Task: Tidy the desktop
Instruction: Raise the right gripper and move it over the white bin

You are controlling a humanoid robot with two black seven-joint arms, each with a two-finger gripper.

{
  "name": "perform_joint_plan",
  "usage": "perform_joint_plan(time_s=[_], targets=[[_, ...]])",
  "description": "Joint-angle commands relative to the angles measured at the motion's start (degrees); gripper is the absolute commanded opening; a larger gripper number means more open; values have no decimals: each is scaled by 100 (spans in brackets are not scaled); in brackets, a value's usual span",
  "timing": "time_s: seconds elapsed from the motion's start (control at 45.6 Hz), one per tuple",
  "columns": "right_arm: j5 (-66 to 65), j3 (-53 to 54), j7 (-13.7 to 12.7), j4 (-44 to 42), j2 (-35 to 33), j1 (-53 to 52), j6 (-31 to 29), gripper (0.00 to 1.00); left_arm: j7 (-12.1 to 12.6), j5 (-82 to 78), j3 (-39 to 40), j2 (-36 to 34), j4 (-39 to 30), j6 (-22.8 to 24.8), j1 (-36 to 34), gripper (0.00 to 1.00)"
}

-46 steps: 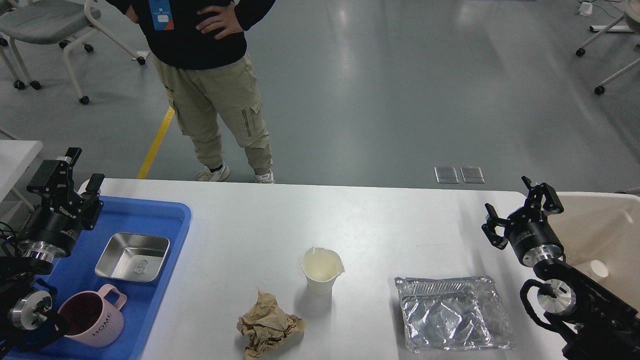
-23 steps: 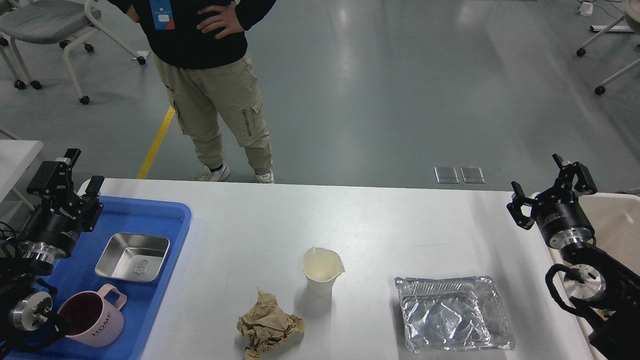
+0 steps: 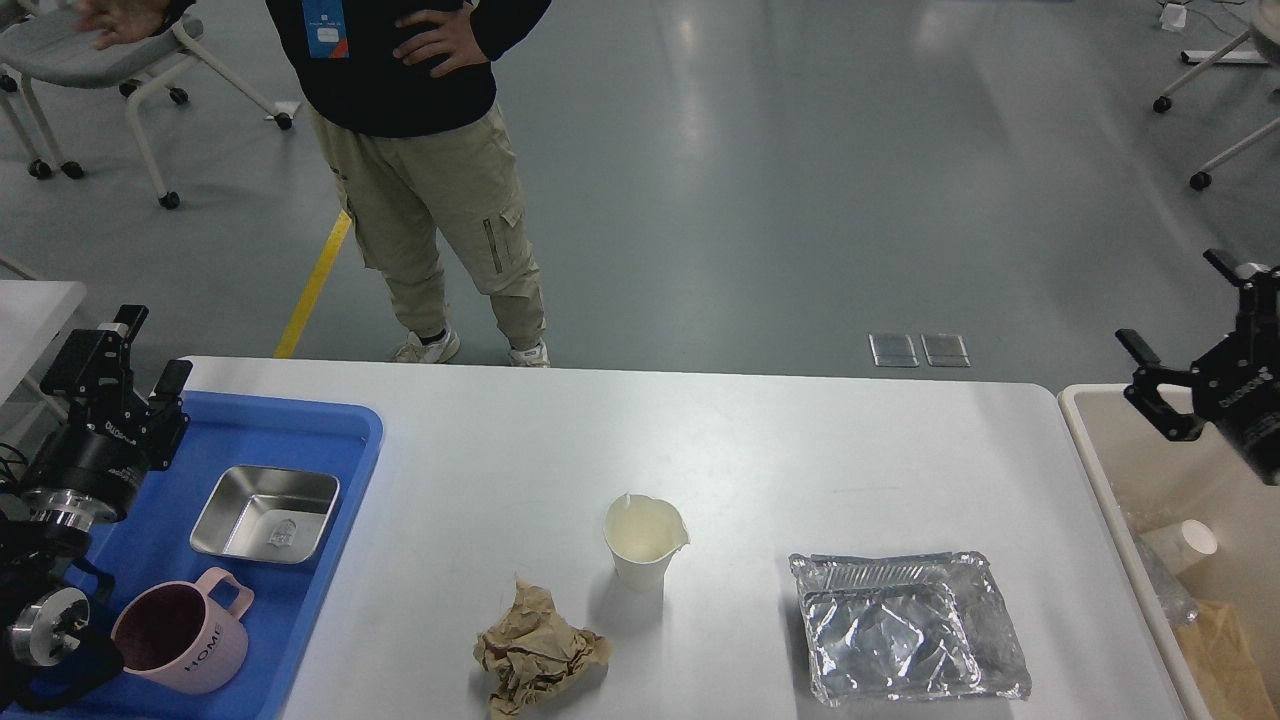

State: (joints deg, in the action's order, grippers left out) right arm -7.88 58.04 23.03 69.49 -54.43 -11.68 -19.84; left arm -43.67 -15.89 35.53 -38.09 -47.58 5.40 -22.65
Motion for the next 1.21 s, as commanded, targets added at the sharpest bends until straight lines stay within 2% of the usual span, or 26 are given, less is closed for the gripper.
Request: perform_joint_plan(time_s=[0.0, 0.175, 0.438, 0.636, 0.855, 1.183], targets=[[-188, -12, 18, 556, -875, 367, -12, 100, 51, -10, -2, 39, 21, -3, -38, 87], [-390, -30, 18, 1163, -1939, 745, -12, 100, 130, -37, -2, 56, 21, -12, -82, 87], [-864, -232, 26, 1260, -2677, 974, -161, 100, 130, -28, 7, 30, 65, 5, -117, 87], [-1128, -346, 53, 1269, -2862, 974, -170, 100, 157, -28, 7, 56, 65, 32, -117, 88], [-1269, -364, 53, 1436, -3012, 974, -170, 100, 315, -28, 15, 4, 65, 480, -135, 89], [-1489, -487, 44, 1453, -3056, 974, -170, 100, 315, -28, 86, 4, 65, 524, -143, 91]])
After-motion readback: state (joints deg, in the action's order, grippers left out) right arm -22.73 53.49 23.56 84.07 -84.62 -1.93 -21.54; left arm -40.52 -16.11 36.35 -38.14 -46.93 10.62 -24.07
